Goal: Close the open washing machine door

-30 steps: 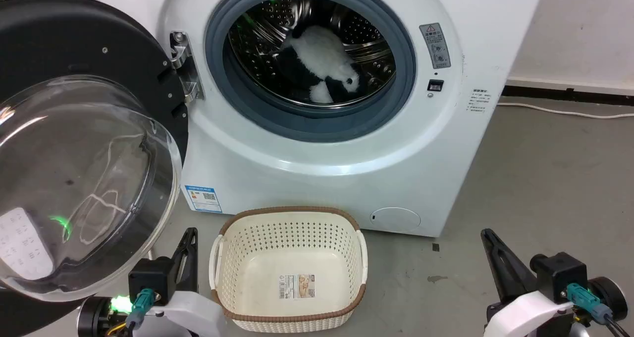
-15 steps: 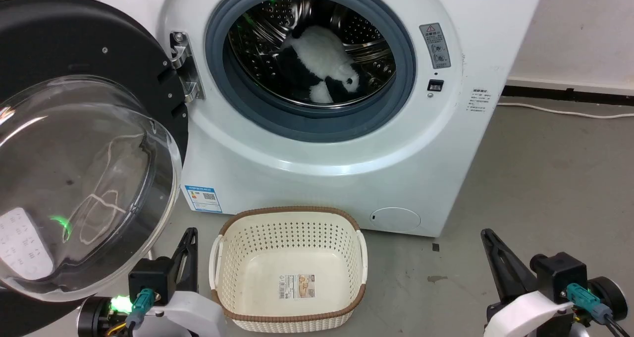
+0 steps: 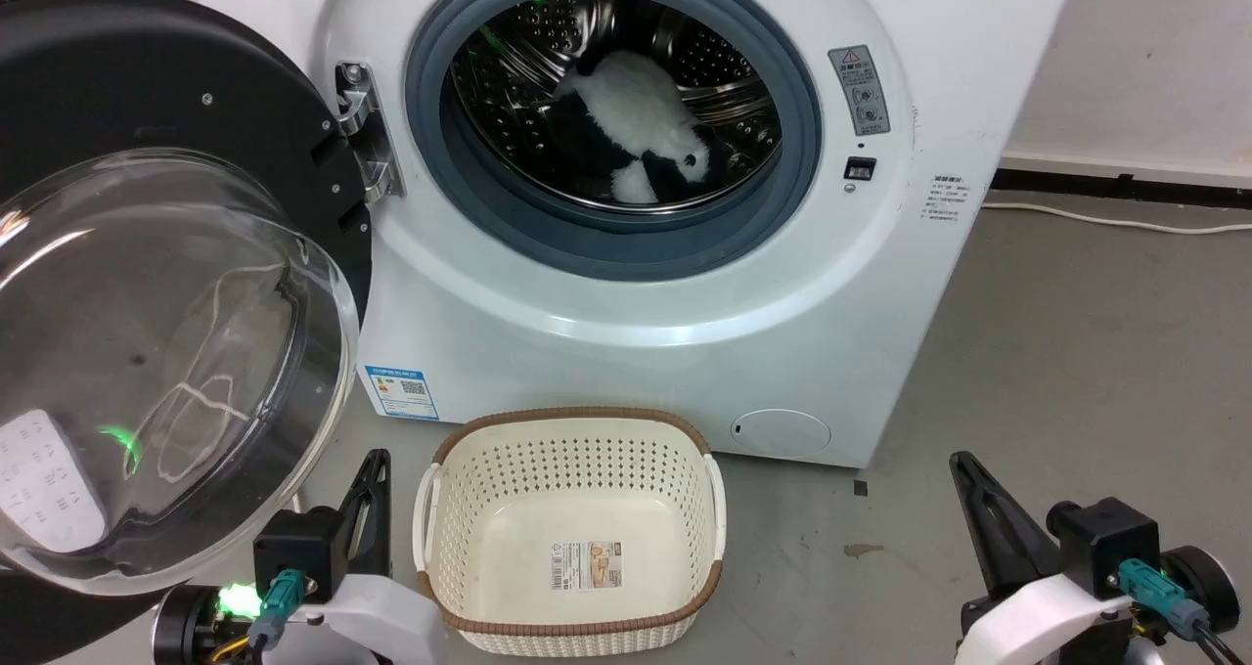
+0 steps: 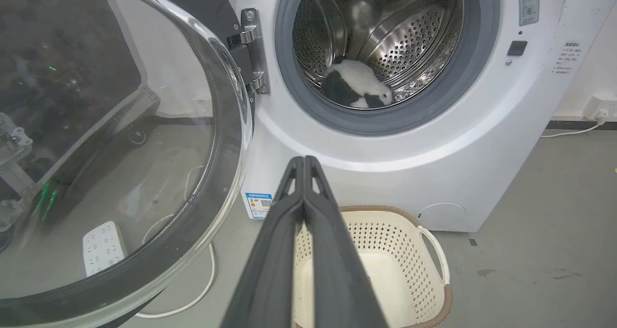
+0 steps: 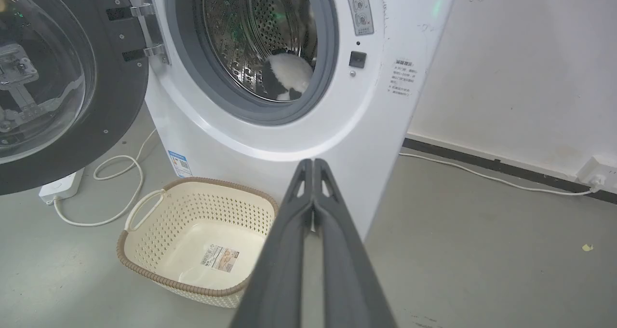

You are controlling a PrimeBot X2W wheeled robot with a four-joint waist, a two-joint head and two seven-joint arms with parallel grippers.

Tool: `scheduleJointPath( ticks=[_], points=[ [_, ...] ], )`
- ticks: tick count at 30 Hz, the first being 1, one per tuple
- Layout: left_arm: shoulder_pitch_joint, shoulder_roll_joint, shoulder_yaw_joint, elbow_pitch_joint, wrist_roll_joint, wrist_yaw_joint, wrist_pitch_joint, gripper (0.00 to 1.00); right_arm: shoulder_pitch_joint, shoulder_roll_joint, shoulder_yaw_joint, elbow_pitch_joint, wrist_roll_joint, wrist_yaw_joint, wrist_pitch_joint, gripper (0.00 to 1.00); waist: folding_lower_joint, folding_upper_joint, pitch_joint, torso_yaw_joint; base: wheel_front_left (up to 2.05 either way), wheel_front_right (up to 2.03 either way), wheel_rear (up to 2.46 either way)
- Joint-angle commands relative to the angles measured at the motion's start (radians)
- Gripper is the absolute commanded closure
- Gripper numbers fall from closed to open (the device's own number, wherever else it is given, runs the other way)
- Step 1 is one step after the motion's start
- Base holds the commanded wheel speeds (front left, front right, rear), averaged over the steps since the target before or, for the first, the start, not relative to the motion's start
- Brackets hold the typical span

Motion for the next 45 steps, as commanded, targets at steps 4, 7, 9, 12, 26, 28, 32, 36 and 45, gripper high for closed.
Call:
scheduleJointPath(
  ticks=[4,7,9,12,26,28,32,36,45],
  points=[
    [0.0,0.0,0.0,0.0,0.0,0.0,0.0,0.0,0.001,0.0,0.0,0.0,0.001,0.0,0.0,0.0,0.0,0.0,0.0,0.0,0.0,0.0,0.0],
    [0.0,0.0,-0.001,0.001,0.0,0.0,-0.002,0.0,0.001,0.0,0.0,0.001,0.002,0.0,-0.002,0.0,0.0,0.0,0.0,0.0,0.0,0.0,0.0],
    [-0.001,0.0,-0.002,0.0,-0.001,-0.001,-0.006,0.0,0.002,0.0,-0.002,0.002,0.006,0.0,-0.006,0.0,0.0,0.0,0.0,0.0,0.0,0.0,0.0],
    [-0.001,0.0,-0.004,0.0,-0.002,-0.002,-0.012,0.0,0.003,0.0,-0.004,0.003,0.011,0.0,-0.012,0.0,0.0,0.0,0.0,0.001,0.0,0.0,0.0],
    [0.008,0.003,-0.01,-0.001,-0.006,-0.014,-0.05,0.0,0.021,0.0,0.0,0.0,0.027,0.0,-0.05,0.0,0.0,0.0,-0.011,0.071,0.0,0.0,0.0],
    [0.009,0.004,-0.012,0.0,-0.006,-0.016,-0.054,0.0,0.023,0.001,0.002,0.002,0.027,0.0,-0.054,0.0,0.0,0.0,-0.013,0.088,0.0,0.0,0.0],
    [0.013,0.004,-0.007,-0.007,-0.009,-0.015,-0.067,0.0,0.014,0.001,0.027,0.013,0.018,0.0,-0.066,0.0,0.0,0.0,-0.008,0.128,0.0,0.0,0.0],
    [0.021,0.004,-0.001,-0.018,-0.011,-0.011,-0.075,0.0,-0.002,0.0,0.051,0.028,0.016,0.0,-0.075,0.0,0.0,0.0,-0.002,0.149,0.0,0.0,0.0],
    [0.04,0.002,0.011,-0.043,-0.016,-0.001,-0.098,0.0,-0.049,-0.015,0.13,0.077,0.035,0.0,-0.097,0.0,0.0,0.0,0.004,0.198,-0.07,-0.07,-0.07]
  ],
)
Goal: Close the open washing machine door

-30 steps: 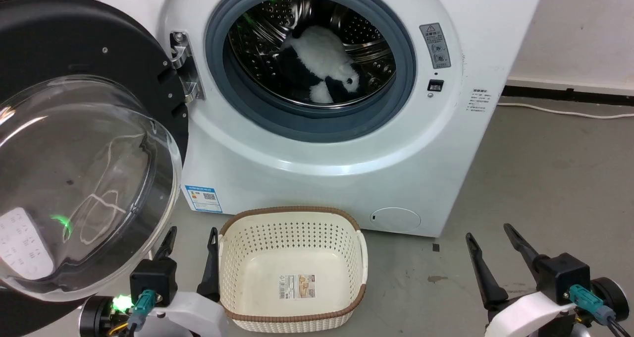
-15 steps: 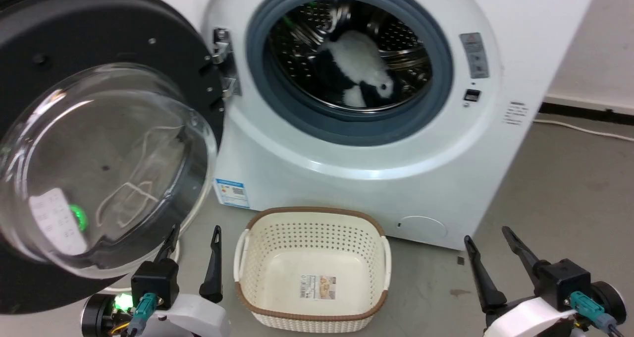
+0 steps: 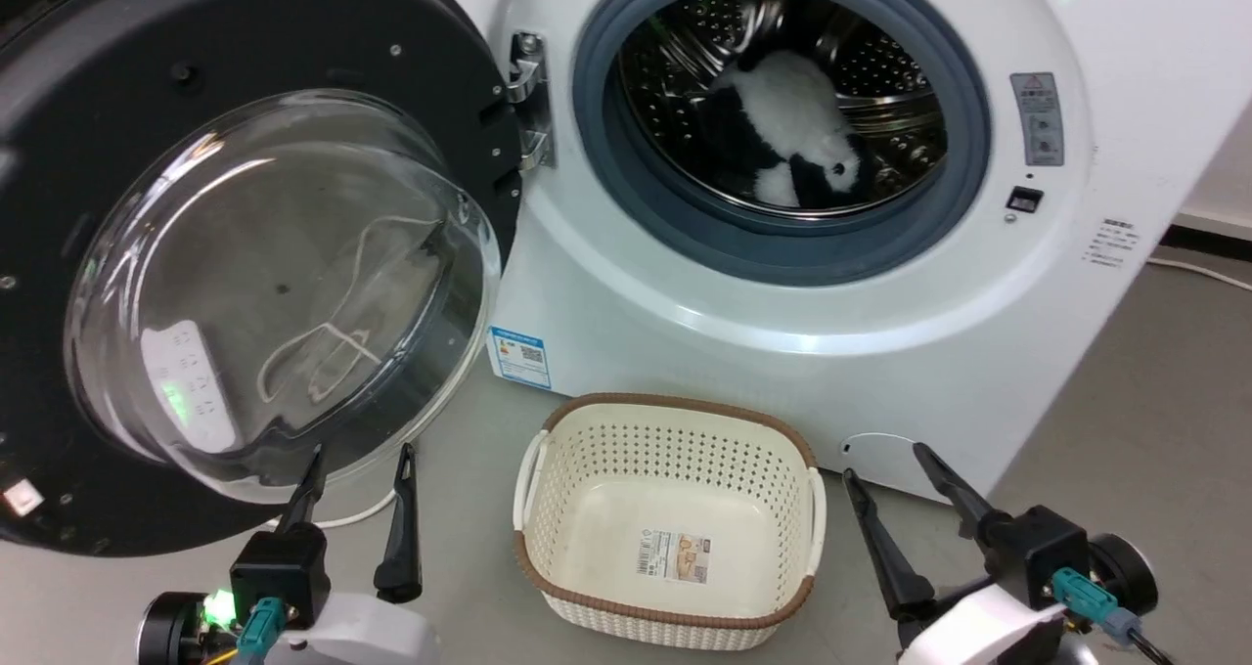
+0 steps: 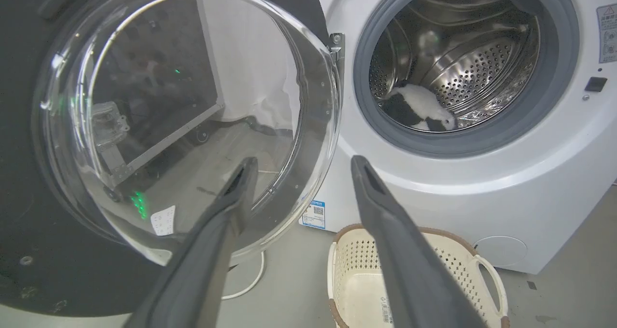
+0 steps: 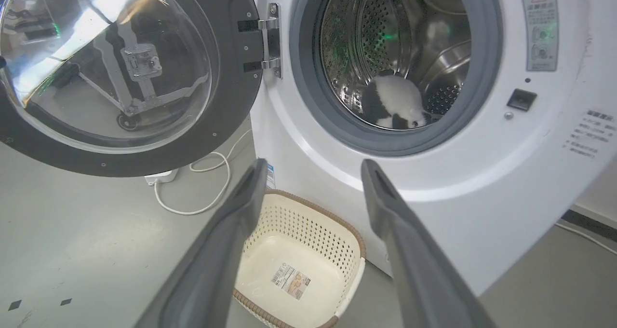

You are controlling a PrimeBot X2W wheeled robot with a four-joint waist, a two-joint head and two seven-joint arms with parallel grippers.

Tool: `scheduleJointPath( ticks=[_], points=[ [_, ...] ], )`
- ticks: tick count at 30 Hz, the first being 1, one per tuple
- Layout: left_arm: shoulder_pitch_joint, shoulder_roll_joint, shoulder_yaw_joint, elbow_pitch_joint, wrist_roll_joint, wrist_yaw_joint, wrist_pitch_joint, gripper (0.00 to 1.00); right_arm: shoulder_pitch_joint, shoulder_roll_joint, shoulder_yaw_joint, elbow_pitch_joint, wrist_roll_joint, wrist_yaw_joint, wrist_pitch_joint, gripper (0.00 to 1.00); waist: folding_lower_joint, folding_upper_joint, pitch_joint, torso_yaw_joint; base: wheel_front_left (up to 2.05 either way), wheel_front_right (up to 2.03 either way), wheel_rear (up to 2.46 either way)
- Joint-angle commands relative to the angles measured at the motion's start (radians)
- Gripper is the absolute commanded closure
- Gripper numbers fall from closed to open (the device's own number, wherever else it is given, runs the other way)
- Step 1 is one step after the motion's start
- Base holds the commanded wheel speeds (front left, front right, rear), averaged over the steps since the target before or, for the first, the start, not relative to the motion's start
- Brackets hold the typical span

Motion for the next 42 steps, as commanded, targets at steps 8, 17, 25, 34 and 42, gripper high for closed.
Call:
scheduleJointPath(
  ticks=[8,17,25,34,42],
  points=[
    [0.026,0.0,-0.004,0.001,-0.011,0.011,-0.024,0.0,-0.03,-0.02,0.042,0.023,0.022,0.0,-0.023,0.0,0.0,0.0,-0.001,0.036,-0.12,-0.12,-0.12],
    [0.042,0.001,0.001,0.001,-0.013,0.011,-0.055,0.0,-0.032,-0.028,0.076,0.045,0.038,0.0,-0.054,0.0,0.0,0.0,-0.002,0.097,-0.03,-0.03,-0.03],
    [0.046,0.001,0.007,0.005,-0.017,0.006,-0.072,0.0,-0.024,-0.031,0.088,0.058,0.043,0.0,-0.071,0.0,0.0,0.0,-0.006,0.128,0.0,0.0,0.0],
    [0.051,0.001,0.01,0.008,-0.025,-0.002,-0.091,0.02,-0.017,-0.029,0.1,0.07,0.048,0.001,-0.09,0.0,0.0,0.0,-0.007,0.165,0.0,0.0,0.0],
    [0.039,0.001,0.028,0.006,-0.061,-0.025,-0.107,1.0,-0.003,-0.028,0.097,0.077,0.05,0.001,-0.106,0.0,0.0,0.0,-0.004,0.2,0.0,0.0,0.0]
  ],
)
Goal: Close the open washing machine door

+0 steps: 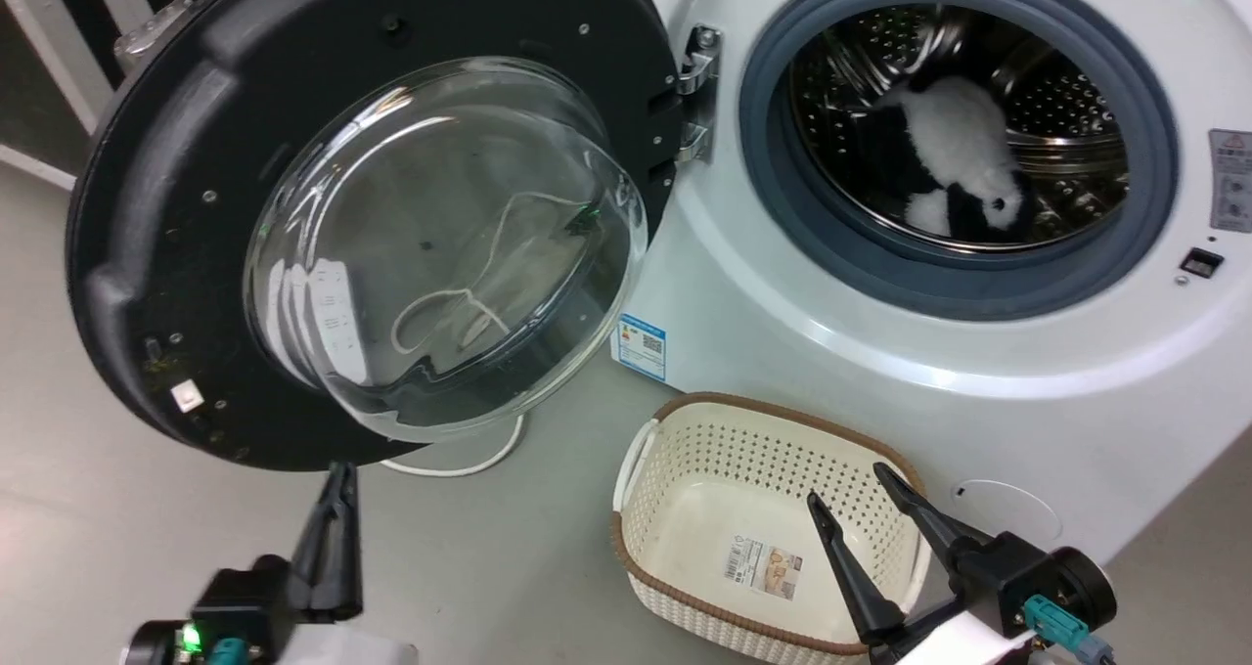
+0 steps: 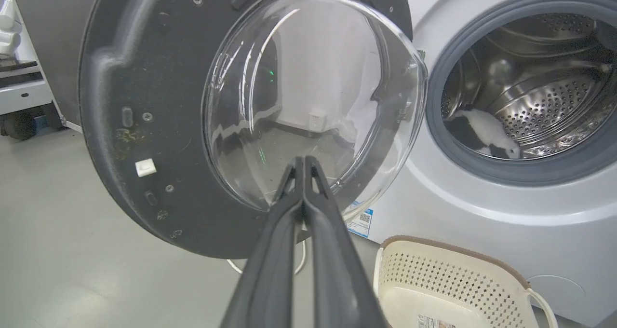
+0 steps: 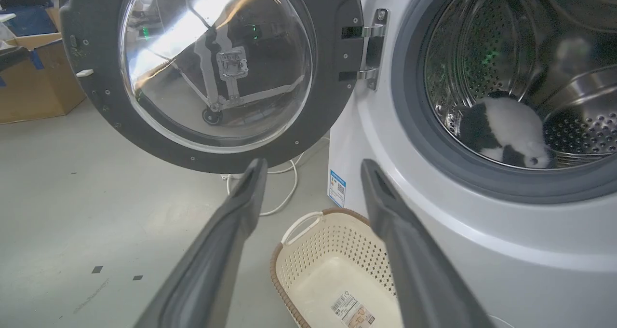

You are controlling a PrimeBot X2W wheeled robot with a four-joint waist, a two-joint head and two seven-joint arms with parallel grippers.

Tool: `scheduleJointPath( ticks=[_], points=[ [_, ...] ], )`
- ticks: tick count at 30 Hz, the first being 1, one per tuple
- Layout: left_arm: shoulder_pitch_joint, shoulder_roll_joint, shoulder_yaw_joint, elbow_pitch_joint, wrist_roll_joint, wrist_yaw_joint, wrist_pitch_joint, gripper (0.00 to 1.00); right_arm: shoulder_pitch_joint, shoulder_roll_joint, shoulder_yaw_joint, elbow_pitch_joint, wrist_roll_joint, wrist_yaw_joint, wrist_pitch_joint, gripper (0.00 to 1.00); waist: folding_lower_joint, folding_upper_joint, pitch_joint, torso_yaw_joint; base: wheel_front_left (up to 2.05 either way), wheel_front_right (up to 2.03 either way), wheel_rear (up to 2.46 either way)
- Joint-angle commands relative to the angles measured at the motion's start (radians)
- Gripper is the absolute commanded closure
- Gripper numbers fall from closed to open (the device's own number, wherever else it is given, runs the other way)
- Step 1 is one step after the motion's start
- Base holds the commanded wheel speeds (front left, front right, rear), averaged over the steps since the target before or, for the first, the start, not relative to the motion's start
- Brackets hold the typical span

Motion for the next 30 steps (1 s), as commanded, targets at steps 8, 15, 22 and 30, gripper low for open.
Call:
scheduleJointPath(
  ticks=[8,15,22,30],
  points=[
    [-0.092,0.018,0.104,-0.075,-0.134,-0.038,-0.026,1.0,0.035,-0.001,-0.017,0.0,-0.002,0.001,-0.026,0.0,0.0,0.0,0.015,0.042,0.0,0.0,0.0],
    [-0.299,0.14,0.248,-0.055,-0.373,-0.064,0.08,1.0,0.037,-0.015,-0.019,-0.011,-0.016,0.001,-0.041,0.0,0.0,0.0,0.074,0.025,0.0,0.0,0.0],
    [-0.561,0.283,0.415,0.161,-0.662,-0.009,0.331,1.0,-0.003,-0.043,0.004,-0.002,-0.009,0.001,-0.055,0.0,0.0,0.0,0.148,-0.009,0.0,0.0,0.0],
    [-0.796,0.416,0.615,0.499,-0.923,0.15,0.549,1.0,-0.055,-0.067,0.039,0.019,0.005,0.001,-0.072,0.0,0.0,0.0,0.203,-0.048,0.0,0.0,0.0]
  ],
)
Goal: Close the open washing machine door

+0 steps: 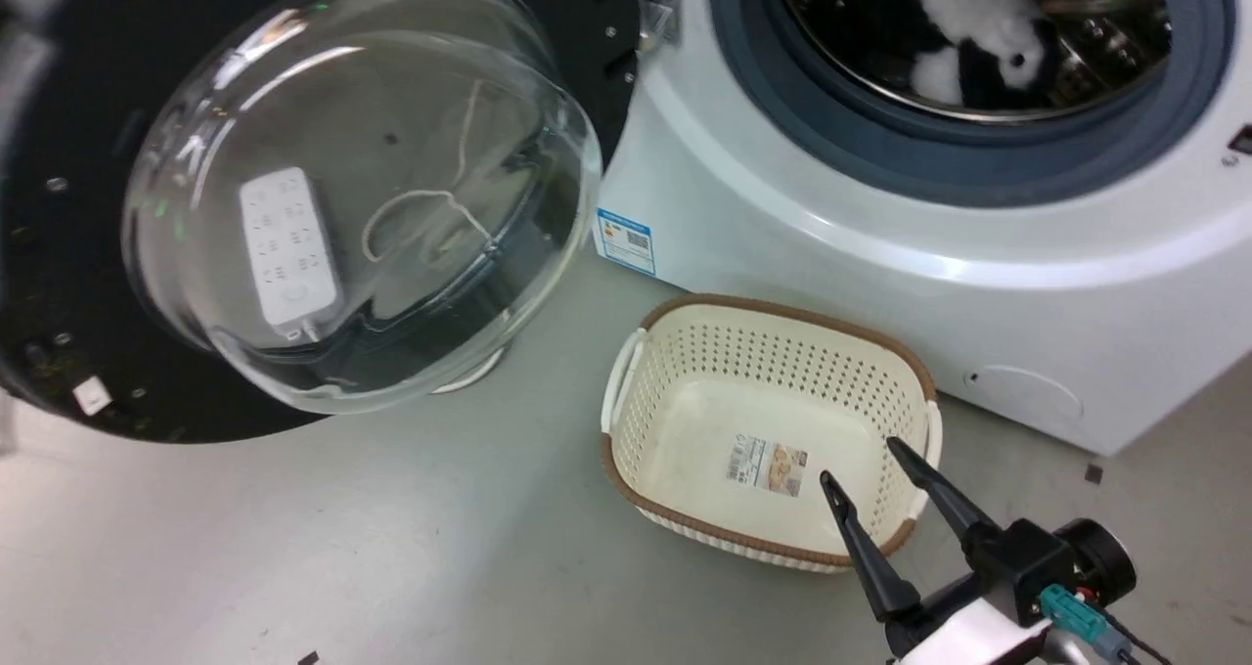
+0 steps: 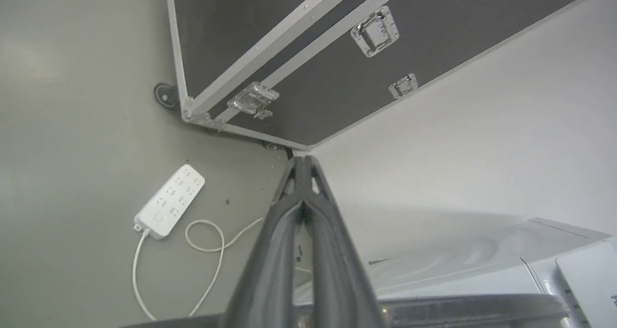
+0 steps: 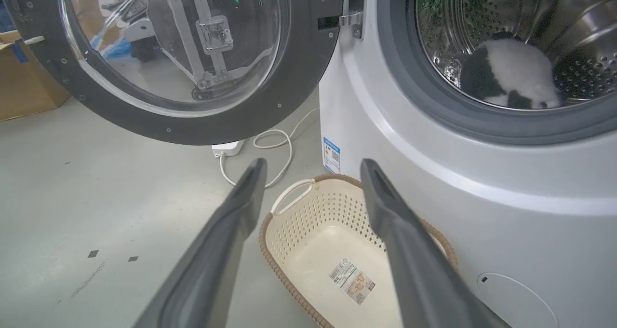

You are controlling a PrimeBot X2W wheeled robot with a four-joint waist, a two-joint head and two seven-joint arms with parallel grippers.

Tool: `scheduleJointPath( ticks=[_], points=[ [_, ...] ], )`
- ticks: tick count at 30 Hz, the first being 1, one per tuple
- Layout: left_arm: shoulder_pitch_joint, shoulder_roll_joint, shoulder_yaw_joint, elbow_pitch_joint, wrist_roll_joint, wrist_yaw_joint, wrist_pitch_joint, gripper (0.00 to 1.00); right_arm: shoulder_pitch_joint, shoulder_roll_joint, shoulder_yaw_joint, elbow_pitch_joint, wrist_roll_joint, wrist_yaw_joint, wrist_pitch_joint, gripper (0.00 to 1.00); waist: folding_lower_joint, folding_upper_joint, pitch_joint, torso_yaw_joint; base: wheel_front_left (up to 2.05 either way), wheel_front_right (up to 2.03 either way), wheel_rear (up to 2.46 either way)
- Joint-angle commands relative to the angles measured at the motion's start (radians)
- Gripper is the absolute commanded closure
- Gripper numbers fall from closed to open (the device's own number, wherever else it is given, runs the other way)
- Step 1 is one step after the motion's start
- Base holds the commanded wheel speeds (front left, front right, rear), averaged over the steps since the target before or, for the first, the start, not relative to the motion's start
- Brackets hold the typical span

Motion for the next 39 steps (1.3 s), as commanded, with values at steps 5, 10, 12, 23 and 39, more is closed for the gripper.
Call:
scheduleJointPath(
  ticks=[5,10,12,23,39],
  points=[
    [-0.059,0.047,0.028,0.125,-0.103,0.033,0.165,1.0,-0.018,-0.014,0.008,0.013,0.012,0.001,-0.013,0.0,-0.0002,0.0,0.021,-0.022,0.0,0.0,0.0],
    [-0.045,0.036,-0.017,0.162,-0.144,0.01,0.317,1.0,-0.016,-0.016,0.012,0.022,0.014,0.001,-0.013,0.0,-0.0002,0.0,0.016,-0.026,0.0,0.0,0.0],
    [-0.04,0.03,-0.021,0.162,-0.162,0.001,0.352,1.0,-0.018,-0.016,0.012,0.024,0.016,0.001,-0.013,0.0,-0.0002,0.0,0.011,-0.027,0.0,0.0,0.0],
    [0.143,-0.088,-0.111,-0.004,-0.271,-0.092,0.67,1.0,0.028,0.015,-0.026,0.046,0.014,0.001,-0.013,0.0,-0.0002,0.0,-0.108,-0.018,0.0,0.0,0.0],
    [0.691,-0.398,-0.436,-0.568,-0.488,0.014,0.783,1.0,0.064,0.053,-0.178,0.038,-0.024,0.001,-0.013,0.0,-0.0002,0.0,-0.201,-0.208,0.0,0.0,0.0]
  ],
)
